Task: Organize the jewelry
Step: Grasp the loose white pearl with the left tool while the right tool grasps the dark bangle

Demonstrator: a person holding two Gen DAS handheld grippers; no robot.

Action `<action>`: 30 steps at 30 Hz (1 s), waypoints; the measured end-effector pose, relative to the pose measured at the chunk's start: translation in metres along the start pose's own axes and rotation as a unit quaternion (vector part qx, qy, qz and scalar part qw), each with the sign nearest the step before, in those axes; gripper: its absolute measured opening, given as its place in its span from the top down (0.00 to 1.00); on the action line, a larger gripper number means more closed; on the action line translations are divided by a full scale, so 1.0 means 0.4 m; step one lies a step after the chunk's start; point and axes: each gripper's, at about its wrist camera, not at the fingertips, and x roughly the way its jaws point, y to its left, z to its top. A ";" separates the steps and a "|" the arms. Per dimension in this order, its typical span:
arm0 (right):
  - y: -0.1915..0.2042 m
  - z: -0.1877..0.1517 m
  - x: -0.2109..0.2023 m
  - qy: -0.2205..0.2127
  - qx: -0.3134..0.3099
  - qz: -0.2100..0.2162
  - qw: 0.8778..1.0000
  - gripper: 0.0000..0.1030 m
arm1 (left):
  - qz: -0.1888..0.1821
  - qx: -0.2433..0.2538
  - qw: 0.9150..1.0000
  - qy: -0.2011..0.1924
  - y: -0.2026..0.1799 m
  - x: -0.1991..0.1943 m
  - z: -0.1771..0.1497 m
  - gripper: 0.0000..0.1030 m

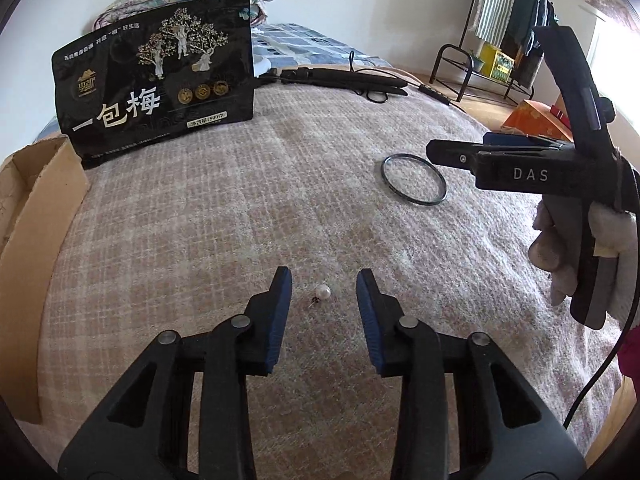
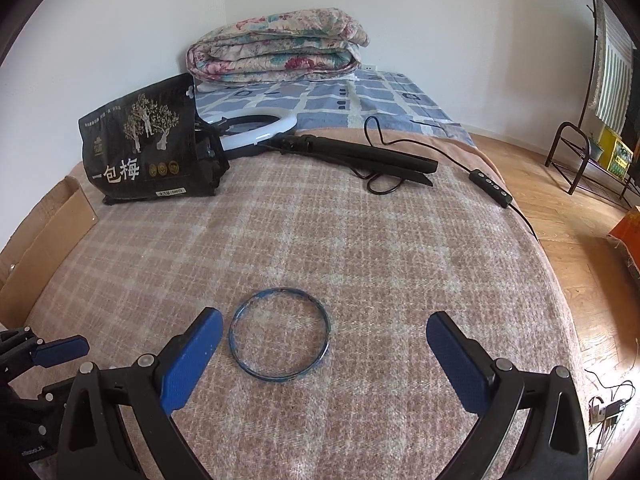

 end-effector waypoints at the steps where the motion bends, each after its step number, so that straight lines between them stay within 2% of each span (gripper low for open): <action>1: 0.004 0.000 0.008 0.003 -0.004 0.000 1.000 0.00 | -0.001 0.000 1.000 0.002 -0.001 0.006 -0.001 0.67; 3: 0.008 -0.001 0.022 0.007 -0.009 0.000 1.000 0.00 | -0.002 -0.002 1.000 0.005 0.000 0.018 -0.001 0.67; 6: 0.015 -0.003 0.040 0.013 -0.013 0.002 1.000 0.00 | -0.003 -0.005 1.000 0.011 0.004 0.031 -0.002 0.77; 11: 0.024 -0.003 0.061 0.021 -0.020 0.010 1.000 0.00 | -0.008 -0.007 1.000 0.013 0.007 0.040 -0.004 0.77; 22: 0.069 -0.010 0.103 0.048 -0.049 0.027 0.997 0.01 | -0.016 -0.019 1.000 0.018 0.017 0.051 -0.002 0.91; 28: 0.084 -0.017 0.125 0.071 -0.060 0.034 0.995 0.21 | -0.016 -0.021 1.000 0.018 0.016 0.053 -0.004 0.93; 29: 0.084 -0.016 0.124 0.071 -0.058 0.036 0.995 0.28 | -0.016 -0.021 0.999 0.018 0.017 0.053 -0.004 0.93; 30: 0.083 -0.015 0.123 0.072 -0.056 0.039 0.995 0.28 | -0.015 -0.021 1.000 0.018 0.017 0.053 -0.004 0.93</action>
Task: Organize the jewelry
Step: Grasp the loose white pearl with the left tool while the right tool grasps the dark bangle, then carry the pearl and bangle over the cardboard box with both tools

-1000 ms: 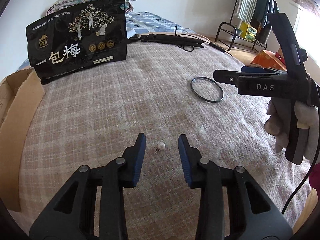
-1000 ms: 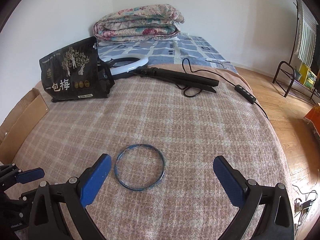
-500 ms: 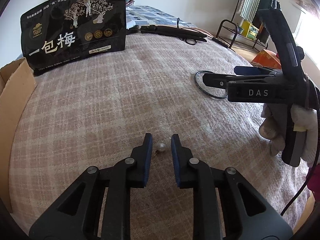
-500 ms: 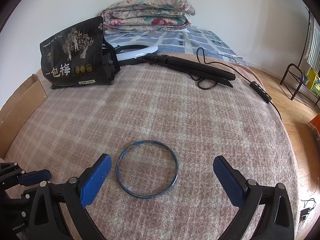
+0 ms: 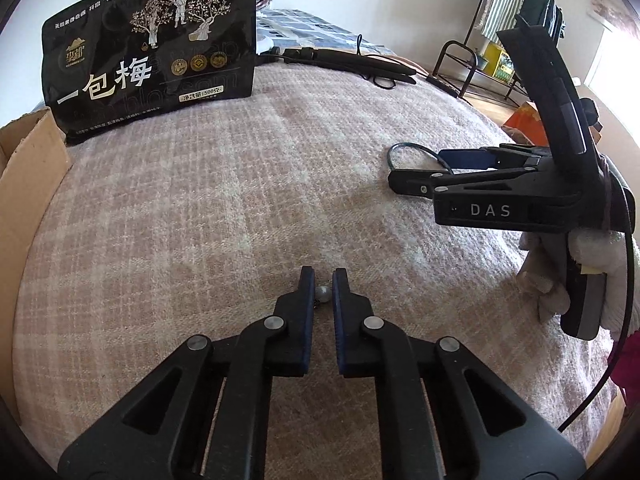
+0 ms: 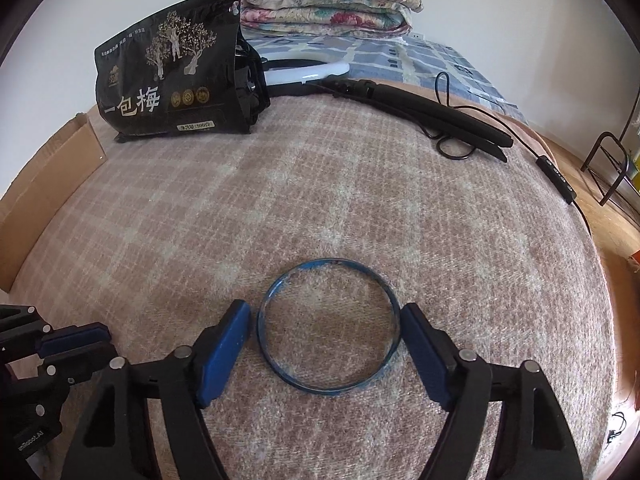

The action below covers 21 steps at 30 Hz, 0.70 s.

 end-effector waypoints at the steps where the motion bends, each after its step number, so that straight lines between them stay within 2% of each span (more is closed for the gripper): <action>1: -0.001 0.000 -0.002 0.000 0.002 0.002 1.000 0.28 | 0.000 0.000 1.000 0.000 0.000 0.000 0.000 0.93; 21: -0.001 0.002 -0.075 -0.026 0.005 0.000 1.000 0.28 | -0.001 -0.002 1.000 -0.018 -0.005 -0.052 -0.001 0.94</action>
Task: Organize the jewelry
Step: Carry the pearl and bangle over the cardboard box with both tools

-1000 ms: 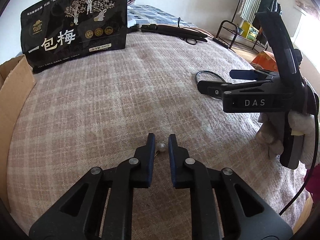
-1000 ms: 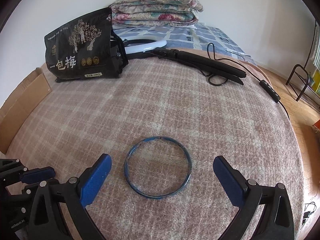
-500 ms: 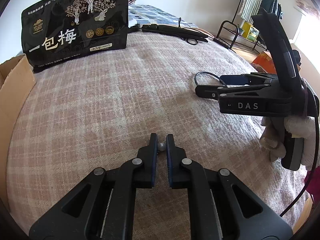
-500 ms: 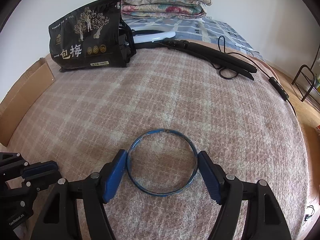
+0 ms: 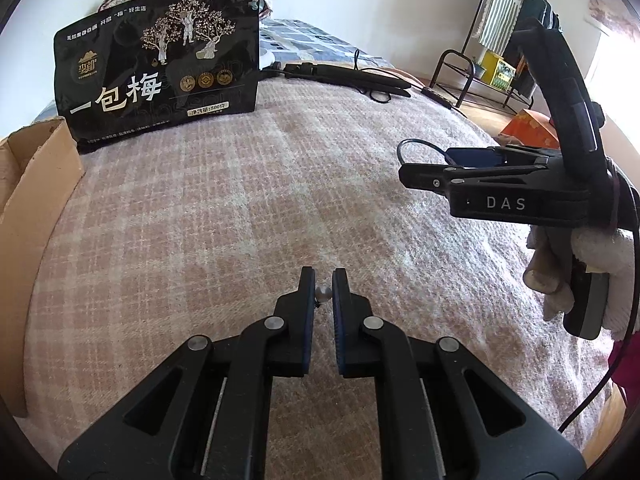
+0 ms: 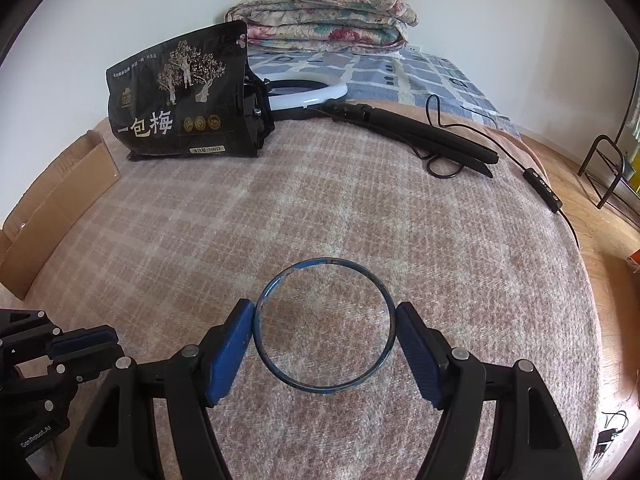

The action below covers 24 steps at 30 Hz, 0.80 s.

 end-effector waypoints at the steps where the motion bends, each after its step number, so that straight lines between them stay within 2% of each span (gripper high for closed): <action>1: -0.001 0.001 -0.003 -0.001 0.001 -0.001 1.000 0.28 | 0.000 -0.001 1.000 -0.002 0.002 -0.003 0.001 0.94; 11: 0.005 0.013 -0.045 -0.010 -0.001 -0.002 1.000 0.28 | 0.005 -0.006 1.000 -0.019 0.020 -0.054 0.008 0.94; 24: 0.063 0.047 -0.120 -0.029 -0.006 0.008 1.000 0.28 | 0.020 -0.018 0.999 -0.047 0.077 -0.157 0.014 0.94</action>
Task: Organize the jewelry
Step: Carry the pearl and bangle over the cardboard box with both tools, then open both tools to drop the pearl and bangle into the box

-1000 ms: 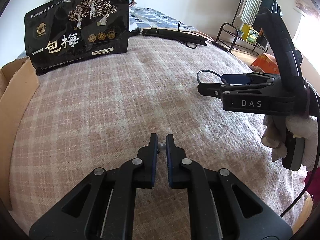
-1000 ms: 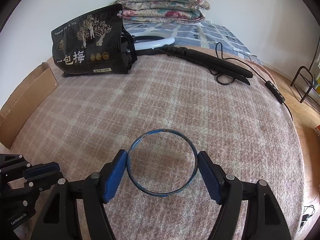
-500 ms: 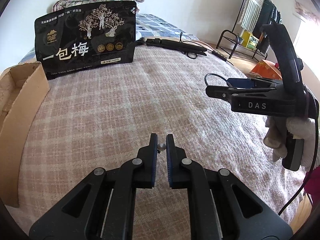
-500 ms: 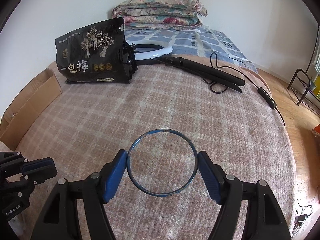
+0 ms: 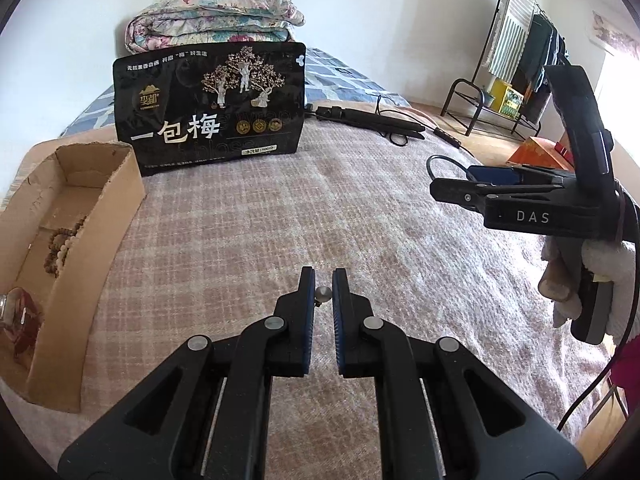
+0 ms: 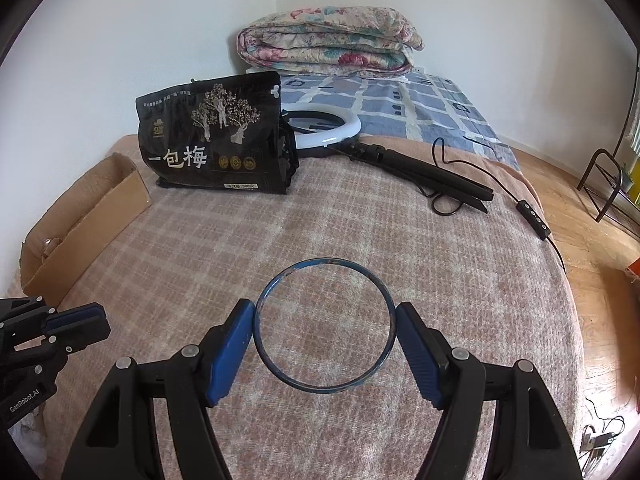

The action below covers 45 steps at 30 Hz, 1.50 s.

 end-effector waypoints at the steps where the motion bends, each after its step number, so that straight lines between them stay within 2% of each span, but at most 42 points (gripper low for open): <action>1: 0.008 0.004 -0.005 -0.001 -0.001 0.002 1.000 0.28 | 0.001 -0.001 1.000 -0.002 0.006 -0.007 0.002 0.94; 10: 0.107 0.045 -0.036 -0.013 -0.023 0.017 1.000 0.28 | 0.020 -0.015 0.999 -0.026 0.085 -0.093 0.014 0.94; 24: 0.319 0.138 -0.031 -0.033 -0.063 0.054 0.996 0.28 | 0.066 -0.048 0.995 -0.052 0.277 -0.205 0.007 0.94; 35: 0.493 0.209 0.019 -0.039 -0.086 0.092 0.991 0.28 | 0.096 -0.072 0.991 -0.056 0.407 -0.250 -0.031 0.94; 45: 0.610 0.240 0.090 -0.032 -0.090 0.118 0.988 0.28 | 0.114 -0.081 0.989 -0.055 0.473 -0.265 -0.052 0.94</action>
